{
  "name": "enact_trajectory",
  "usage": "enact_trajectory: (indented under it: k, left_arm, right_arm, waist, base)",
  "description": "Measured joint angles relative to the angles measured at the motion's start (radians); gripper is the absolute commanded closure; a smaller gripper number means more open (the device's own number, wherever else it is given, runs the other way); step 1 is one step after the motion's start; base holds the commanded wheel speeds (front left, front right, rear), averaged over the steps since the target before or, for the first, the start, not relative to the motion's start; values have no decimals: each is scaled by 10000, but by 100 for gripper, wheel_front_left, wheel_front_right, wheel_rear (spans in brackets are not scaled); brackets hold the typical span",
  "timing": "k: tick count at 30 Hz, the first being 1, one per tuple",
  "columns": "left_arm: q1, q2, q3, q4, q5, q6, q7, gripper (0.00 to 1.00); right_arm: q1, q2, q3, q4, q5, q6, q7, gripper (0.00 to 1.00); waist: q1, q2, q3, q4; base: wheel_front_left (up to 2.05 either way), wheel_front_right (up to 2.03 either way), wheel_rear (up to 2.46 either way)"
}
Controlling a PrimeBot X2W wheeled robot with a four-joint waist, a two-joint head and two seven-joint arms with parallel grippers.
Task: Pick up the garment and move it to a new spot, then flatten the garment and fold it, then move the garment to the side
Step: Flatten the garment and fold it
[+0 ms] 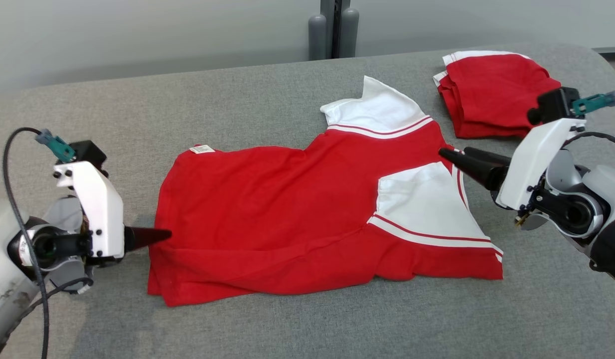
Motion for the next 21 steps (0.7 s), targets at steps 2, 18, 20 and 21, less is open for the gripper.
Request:
enact_trajectory:
  k: [2,18,20,21]
  left_arm:
    - [-2,84,134,-6,134,-96,-426,0]
    - [2059,988,1058,-1965,2529,445,-6794,0]
    - [2670,974,1216,-2426,2594,989,-7720,0]
    - [2995,892,1283,-2685,2633,1269,-8186,0]
  right_arm:
    - [107,-121,-69,-88,-245,0,-573,0]
    - [2127,-1383,-332,-965,-1599,0,-4487,0]
    - [2553,-1430,-525,-980,-1655,0,-4640,0]
    - [2778,-1436,-637,-986,-1687,0,-4675,0]
  waist:
    - [0,1,-69,33]
    - [1,0,-901,183]
    - [0,0,-954,208]
    - [0,0,-968,223]
  base:
    - [0,0,0]
    - [0,0,0]
    - [0,0,0]
    - [0,0,0]
